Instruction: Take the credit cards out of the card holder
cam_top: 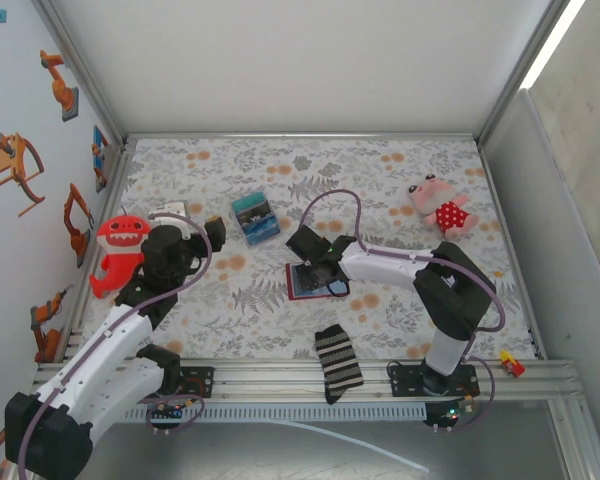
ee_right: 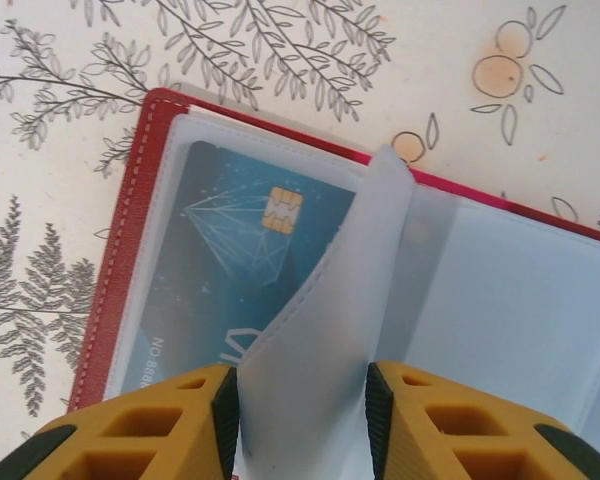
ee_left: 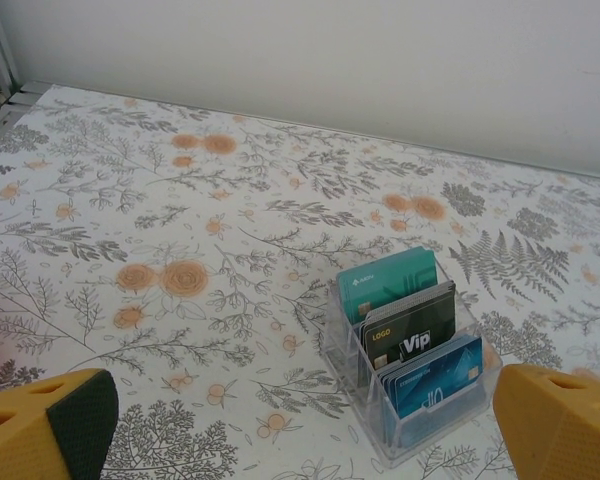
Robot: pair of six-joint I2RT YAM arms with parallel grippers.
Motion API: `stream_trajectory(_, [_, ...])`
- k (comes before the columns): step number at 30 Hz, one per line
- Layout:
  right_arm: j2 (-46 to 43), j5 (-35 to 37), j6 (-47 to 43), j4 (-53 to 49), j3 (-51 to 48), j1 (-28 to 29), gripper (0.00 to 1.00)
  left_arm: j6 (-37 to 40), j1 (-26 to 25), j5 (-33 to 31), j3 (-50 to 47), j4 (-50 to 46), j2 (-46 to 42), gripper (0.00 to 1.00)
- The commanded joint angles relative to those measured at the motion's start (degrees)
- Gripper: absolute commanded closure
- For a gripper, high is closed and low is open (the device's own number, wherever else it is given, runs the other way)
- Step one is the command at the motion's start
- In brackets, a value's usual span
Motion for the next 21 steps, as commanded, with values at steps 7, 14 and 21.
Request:
stream_trajectory(7, [-3.6,4.9,1.4,-3.4,-0.9,0.0,0.62,3.2,-1.7,-0.5,2.5,0.4,0.9,0.03])
stream_trajectory(14, [-6.5,6.1,2.3,-3.8,-3.4,-0.7,0.61,5.4,-4.8,-2.7,3.2,-0.9,2.8,0.03])
stream_trajectory(21, [-8.5,6.9,4.1,-3.4,-6.2,-1.3,0.61,9.7,-11.9,-8.0,3.4,-0.3,6.8,0.03])
